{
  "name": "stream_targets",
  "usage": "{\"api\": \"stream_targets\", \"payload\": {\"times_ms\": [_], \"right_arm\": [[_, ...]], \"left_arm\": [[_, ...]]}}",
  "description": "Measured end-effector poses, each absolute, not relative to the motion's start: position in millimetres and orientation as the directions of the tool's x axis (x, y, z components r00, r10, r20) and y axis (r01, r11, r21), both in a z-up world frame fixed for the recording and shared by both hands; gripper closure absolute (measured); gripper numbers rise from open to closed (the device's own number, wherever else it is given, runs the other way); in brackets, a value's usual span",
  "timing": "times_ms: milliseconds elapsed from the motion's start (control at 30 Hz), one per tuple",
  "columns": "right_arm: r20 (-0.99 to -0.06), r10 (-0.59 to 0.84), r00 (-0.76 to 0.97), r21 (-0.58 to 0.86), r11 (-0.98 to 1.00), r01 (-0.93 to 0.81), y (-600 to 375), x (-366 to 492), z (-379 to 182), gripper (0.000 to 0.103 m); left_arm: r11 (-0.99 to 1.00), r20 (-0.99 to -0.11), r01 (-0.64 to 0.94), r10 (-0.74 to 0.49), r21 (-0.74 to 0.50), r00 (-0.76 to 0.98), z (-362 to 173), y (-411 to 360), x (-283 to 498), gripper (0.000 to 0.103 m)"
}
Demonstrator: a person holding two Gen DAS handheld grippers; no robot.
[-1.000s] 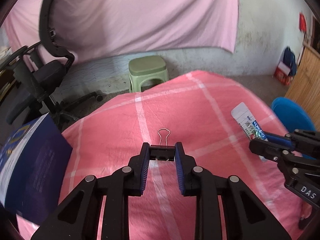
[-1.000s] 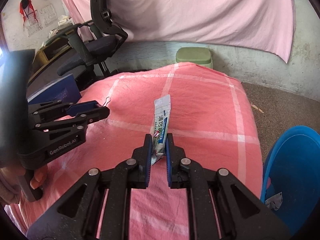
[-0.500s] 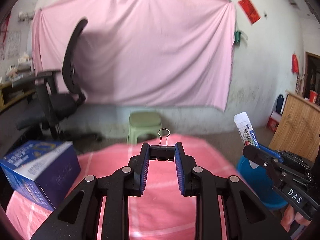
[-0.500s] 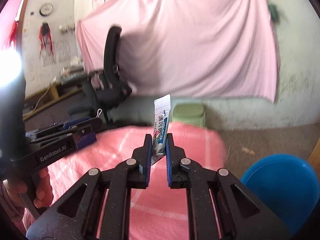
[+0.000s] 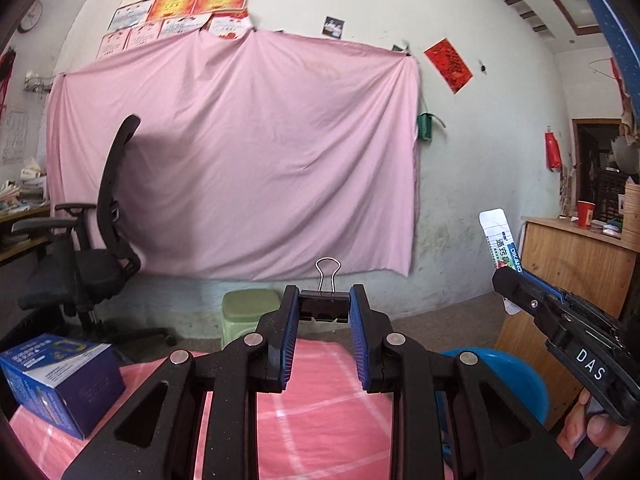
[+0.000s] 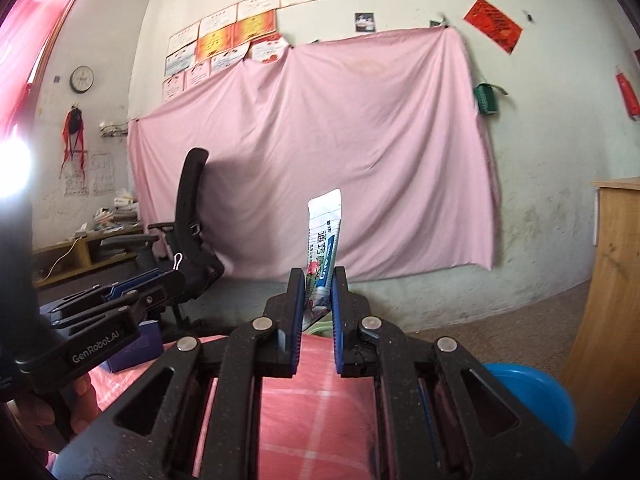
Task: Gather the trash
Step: 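Lift both held items off the table and carry them toward the blue bucket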
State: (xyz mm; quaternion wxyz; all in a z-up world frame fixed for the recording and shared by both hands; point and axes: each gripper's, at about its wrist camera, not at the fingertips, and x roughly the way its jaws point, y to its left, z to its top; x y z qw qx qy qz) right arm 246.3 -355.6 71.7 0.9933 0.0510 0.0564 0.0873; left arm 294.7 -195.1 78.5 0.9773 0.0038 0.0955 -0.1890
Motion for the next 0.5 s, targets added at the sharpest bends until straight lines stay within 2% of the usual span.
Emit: {"api": "stream_targets", "payload": {"times_ms": [200, 500], "right_arm": [[-0.085, 0.11, 0.99, 0.125, 0.987, -0.099, -390.5, 224.7, 69.9, 0.068], [-0.137, -0.005, 0.991, 0.127, 0.992, 0.023, -446.0, 201.8, 49.8, 0.068]], "left_arm": [[0.904, -0.173, 0.428, -0.422, -0.002, 0.89, 81.8, -228.4, 282.7, 0.082], [0.849, -0.22, 0.528, -0.511, 0.02, 0.831, 64.8, -292.3, 277.4, 0.082]]}}
